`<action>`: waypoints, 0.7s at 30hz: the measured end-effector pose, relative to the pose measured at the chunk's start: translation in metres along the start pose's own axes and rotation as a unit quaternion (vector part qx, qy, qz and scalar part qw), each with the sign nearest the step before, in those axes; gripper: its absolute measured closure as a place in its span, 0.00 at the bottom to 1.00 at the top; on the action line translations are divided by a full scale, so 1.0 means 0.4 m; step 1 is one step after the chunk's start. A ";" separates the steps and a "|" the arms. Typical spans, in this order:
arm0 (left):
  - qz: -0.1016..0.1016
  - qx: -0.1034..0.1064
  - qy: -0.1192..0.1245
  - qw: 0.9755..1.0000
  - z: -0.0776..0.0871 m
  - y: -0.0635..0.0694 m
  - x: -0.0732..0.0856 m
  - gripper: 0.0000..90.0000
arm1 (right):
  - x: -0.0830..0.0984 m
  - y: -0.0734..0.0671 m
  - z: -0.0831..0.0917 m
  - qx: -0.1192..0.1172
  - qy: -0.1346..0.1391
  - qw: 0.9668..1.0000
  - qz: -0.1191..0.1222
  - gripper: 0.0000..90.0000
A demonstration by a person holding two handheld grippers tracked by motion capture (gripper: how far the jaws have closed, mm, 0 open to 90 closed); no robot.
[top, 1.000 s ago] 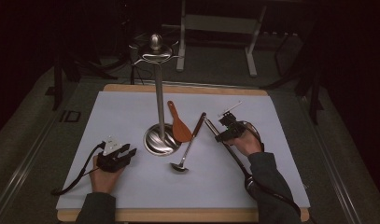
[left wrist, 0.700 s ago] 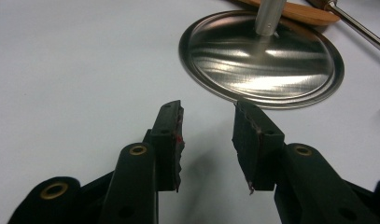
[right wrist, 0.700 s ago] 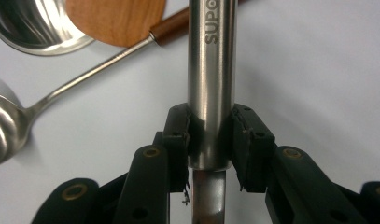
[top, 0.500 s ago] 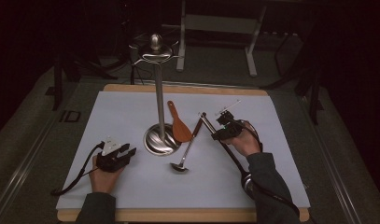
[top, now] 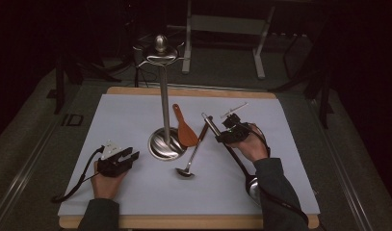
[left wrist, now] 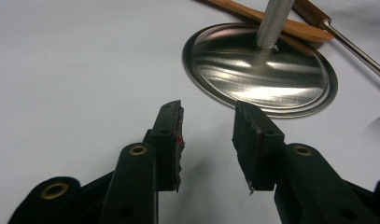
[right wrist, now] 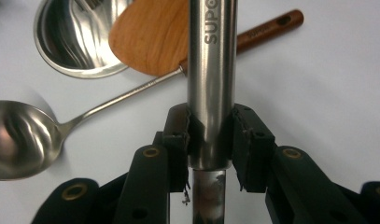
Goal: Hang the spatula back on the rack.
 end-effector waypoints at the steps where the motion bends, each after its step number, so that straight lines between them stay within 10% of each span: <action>1: 0.000 0.000 0.000 1.000 0.000 0.000 0.000 0.69 | -0.001 -0.001 0.001 -0.001 0.002 1.000 0.002 0.77; 21: -0.001 -0.001 -0.002 1.000 -0.001 -0.001 0.001 0.69 | -0.048 -0.032 0.036 -0.005 0.052 0.998 0.030 0.77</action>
Point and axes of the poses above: each handheld gripper's, and its own axes: z roughly backward along the jaws, x roughly out of its underside, y roughly to its right, the point moved 6 cm from there along -z, roughly forward along the jaws, and after that the axes turned 8 degrees about z, right-handed, at the moved point
